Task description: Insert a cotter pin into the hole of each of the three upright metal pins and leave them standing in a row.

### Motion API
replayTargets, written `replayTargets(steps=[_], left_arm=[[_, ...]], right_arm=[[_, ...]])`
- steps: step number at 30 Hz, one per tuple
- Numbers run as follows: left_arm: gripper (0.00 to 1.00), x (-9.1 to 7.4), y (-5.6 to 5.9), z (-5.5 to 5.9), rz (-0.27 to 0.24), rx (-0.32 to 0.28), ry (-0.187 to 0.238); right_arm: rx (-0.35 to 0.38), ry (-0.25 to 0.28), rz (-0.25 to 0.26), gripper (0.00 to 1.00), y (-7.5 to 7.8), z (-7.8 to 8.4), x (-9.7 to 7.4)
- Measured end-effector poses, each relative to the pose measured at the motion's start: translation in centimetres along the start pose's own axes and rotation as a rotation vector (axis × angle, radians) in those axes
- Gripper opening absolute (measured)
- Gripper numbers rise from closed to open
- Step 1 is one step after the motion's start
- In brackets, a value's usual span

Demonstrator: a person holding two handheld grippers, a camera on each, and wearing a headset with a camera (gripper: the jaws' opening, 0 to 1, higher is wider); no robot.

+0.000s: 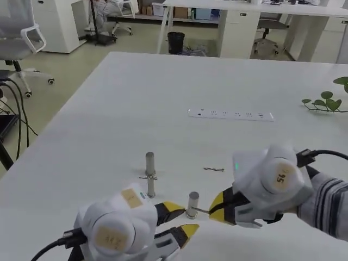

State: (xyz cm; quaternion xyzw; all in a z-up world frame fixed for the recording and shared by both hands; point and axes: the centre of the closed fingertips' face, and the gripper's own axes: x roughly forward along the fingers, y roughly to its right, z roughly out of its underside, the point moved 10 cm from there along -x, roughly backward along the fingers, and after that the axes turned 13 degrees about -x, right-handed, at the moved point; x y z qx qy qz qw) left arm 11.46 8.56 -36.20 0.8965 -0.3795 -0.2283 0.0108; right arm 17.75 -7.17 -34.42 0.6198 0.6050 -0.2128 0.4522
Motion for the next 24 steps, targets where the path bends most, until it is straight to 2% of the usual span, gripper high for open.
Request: replayTargets(steps=[6, 10, 13, 16, 21, 24], left_arm=[[0.23, 0.9, -0.6, 0.2, -0.061, -0.030, 0.025], [0.24, 1.7, -1.1, 0.4, -0.109, -0.059, 0.016], [0.23, 2.4, -1.3, 0.7, -0.119, -0.093, 0.010], [0.24, 3.0, -1.3, 1.0, -0.133, -0.087, -0.012], [0.25, 3.8, -1.8, 1.3, -0.161, -0.086, -0.047], [0.26, 4.2, -2.0, 1.5, -0.177, -0.093, -0.056]], right_arm=[[0.026, -0.032, 0.016, 0.00, 0.5, 1.0, 0.3], [0.038, -0.057, 0.016, 0.00, 0.7, 1.7, 0.6], [0.047, -0.062, 0.004, 0.00, 0.8, 2.2, 1.0], [0.055, -0.075, 0.003, 0.00, 0.8, 2.6, 1.3], [0.088, -0.042, 0.015, 0.00, 1.0, 2.9, 1.2], [0.108, -0.025, 0.039, 0.00, 1.3, 3.0, 0.8]])
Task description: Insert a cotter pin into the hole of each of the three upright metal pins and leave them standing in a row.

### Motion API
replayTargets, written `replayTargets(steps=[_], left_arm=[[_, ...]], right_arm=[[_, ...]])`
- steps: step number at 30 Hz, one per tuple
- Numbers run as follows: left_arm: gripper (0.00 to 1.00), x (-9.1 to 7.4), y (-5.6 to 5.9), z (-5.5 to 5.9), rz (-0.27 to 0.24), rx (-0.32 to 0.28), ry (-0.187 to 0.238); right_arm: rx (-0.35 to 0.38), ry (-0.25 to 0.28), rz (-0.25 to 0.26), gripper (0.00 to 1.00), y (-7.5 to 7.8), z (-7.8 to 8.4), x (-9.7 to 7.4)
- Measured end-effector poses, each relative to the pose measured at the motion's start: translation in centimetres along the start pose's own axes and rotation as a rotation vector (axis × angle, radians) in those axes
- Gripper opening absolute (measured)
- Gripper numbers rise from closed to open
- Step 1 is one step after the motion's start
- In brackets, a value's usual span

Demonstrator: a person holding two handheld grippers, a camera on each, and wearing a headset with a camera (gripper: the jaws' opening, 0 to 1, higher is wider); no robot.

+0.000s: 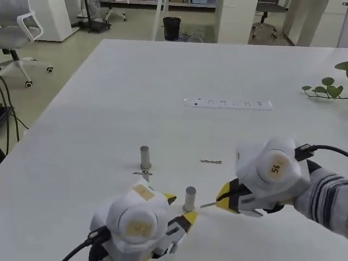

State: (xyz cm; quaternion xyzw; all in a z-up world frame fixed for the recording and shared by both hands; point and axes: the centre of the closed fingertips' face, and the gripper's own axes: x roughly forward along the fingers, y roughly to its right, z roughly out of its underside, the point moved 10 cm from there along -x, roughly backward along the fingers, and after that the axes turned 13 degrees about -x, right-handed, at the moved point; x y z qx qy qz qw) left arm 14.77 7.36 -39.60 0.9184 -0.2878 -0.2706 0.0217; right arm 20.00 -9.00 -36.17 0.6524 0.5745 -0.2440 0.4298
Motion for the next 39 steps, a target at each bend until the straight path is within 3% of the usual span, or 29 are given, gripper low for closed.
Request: replayTargets(steps=[9, 14, 29, 39], left_arm=[[0.25, 1.5, 0.0, 0.2, -0.024, 0.006, -0.021], [0.23, 2.6, 0.0, 0.4, -0.050, -0.018, -0.032], [0.13, 4.4, 0.1, 0.6, -0.094, -0.058, -0.055], [0.10, 4.4, -0.2, 0.6, -0.079, -0.033, -0.069]], right_arm=[[0.091, 0.107, 0.043, 0.00, 0.4, 0.3, -1.1], [0.133, 0.164, 0.048, 0.00, 0.3, 0.4, -1.7], [0.220, 0.258, 0.065, 0.00, 0.1, 1.1, -1.9], [0.202, 0.290, 0.063, 0.00, 0.2, 1.0, -1.7]])
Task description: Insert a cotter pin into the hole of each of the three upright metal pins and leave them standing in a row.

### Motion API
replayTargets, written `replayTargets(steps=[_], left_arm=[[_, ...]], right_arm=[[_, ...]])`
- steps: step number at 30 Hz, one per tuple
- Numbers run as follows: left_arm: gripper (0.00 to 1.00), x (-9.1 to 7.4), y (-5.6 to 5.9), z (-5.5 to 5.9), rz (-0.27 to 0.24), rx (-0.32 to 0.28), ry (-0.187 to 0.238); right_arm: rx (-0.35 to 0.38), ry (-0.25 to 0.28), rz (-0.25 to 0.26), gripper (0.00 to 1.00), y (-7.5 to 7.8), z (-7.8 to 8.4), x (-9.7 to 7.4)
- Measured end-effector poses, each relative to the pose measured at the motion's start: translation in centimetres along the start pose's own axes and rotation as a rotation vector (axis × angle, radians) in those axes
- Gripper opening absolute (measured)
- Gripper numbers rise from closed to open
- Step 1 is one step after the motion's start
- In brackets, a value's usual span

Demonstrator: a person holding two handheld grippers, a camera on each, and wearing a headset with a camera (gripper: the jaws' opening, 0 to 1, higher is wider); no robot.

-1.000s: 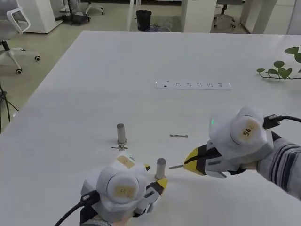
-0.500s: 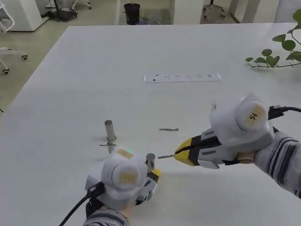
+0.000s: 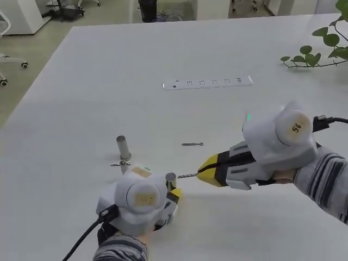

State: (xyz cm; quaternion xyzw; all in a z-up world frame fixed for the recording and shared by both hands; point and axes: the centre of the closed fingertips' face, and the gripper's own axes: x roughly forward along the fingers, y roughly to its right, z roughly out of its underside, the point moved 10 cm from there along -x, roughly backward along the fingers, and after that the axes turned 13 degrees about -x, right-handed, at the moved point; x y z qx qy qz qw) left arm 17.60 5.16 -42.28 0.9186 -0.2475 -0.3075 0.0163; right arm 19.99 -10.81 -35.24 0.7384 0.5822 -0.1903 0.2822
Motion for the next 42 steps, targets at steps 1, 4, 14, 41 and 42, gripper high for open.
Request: replayTargets(steps=[1, 4, 14, 41, 42], left_arm=[[0.10, 0.0, 0.0, 0.0, 0.004, 0.002, -0.002], [0.10, 0.0, -0.2, -0.1, 0.026, 0.020, -0.010], [0.10, 0.1, -0.7, -0.3, 0.079, 0.072, -0.029], [0.10, 0.2, -0.5, 0.0, 0.070, 0.069, -0.010], [0.10, 0.2, -0.5, 0.1, 0.068, 0.065, -0.006]], right_arm=[[-0.003, 0.000, 0.000, 0.00, 0.0, 0.0, 0.0], [-0.004, 0.009, -0.004, 0.00, 0.1, -0.1, 0.1], [-0.024, 0.017, -0.046, 0.00, 0.3, 0.3, 0.4], [-0.227, -0.061, -0.115, 0.00, 0.6, 0.3, 3.2], [-0.230, -0.063, -0.114, 0.00, 0.6, 0.3, 3.3]])
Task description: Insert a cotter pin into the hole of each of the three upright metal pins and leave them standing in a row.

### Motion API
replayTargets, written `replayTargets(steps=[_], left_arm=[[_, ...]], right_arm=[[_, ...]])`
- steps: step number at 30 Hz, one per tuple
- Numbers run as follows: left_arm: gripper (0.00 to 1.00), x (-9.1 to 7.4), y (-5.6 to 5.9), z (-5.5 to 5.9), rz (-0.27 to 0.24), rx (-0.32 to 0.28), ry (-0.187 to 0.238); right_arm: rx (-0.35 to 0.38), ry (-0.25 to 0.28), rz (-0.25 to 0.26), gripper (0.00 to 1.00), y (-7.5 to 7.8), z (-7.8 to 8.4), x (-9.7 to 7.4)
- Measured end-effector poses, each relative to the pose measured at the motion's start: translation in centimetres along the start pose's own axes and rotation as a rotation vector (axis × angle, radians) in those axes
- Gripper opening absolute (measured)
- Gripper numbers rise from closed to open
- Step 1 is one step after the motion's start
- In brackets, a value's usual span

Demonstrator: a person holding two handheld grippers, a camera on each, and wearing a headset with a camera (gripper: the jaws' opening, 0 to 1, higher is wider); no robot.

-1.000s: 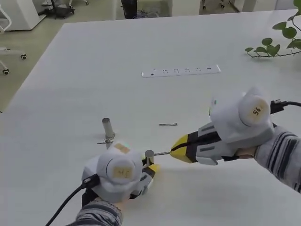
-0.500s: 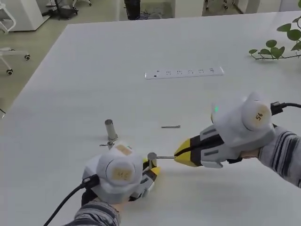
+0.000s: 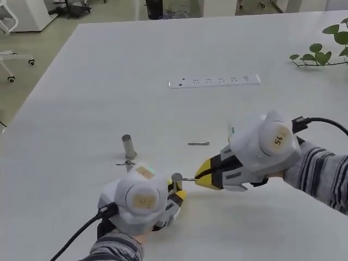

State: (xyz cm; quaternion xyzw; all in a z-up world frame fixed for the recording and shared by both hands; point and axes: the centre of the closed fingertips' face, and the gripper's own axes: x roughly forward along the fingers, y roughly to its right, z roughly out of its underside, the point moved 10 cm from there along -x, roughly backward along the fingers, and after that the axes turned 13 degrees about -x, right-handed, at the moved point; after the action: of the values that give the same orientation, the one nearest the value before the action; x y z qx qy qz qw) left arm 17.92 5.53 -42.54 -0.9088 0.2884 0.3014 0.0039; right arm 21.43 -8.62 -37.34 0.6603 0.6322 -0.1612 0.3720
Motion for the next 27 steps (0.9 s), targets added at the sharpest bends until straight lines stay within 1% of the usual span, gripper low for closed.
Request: replayTargets(steps=[4, 11, 18, 27], left_arm=[[0.10, 0.1, 0.0, 0.1, -0.006, -0.020, 0.010], [0.10, 0.2, 0.1, 0.2, -0.019, -0.044, 0.015], [0.10, 0.3, 0.2, 0.4, -0.030, -0.046, 0.021], [0.10, 0.3, 0.2, 0.4, -0.040, -0.072, 0.025]], right_arm=[[-0.023, -0.008, -0.003, 0.00, 0.2, -0.3, 0.3], [-0.050, -0.019, -0.007, 0.00, 0.4, -0.7, 0.8], [-0.081, -0.032, -0.008, 0.00, 0.5, -1.1, 1.0], [-0.078, -0.028, -0.005, 0.00, 0.6, -1.4, 1.3]])
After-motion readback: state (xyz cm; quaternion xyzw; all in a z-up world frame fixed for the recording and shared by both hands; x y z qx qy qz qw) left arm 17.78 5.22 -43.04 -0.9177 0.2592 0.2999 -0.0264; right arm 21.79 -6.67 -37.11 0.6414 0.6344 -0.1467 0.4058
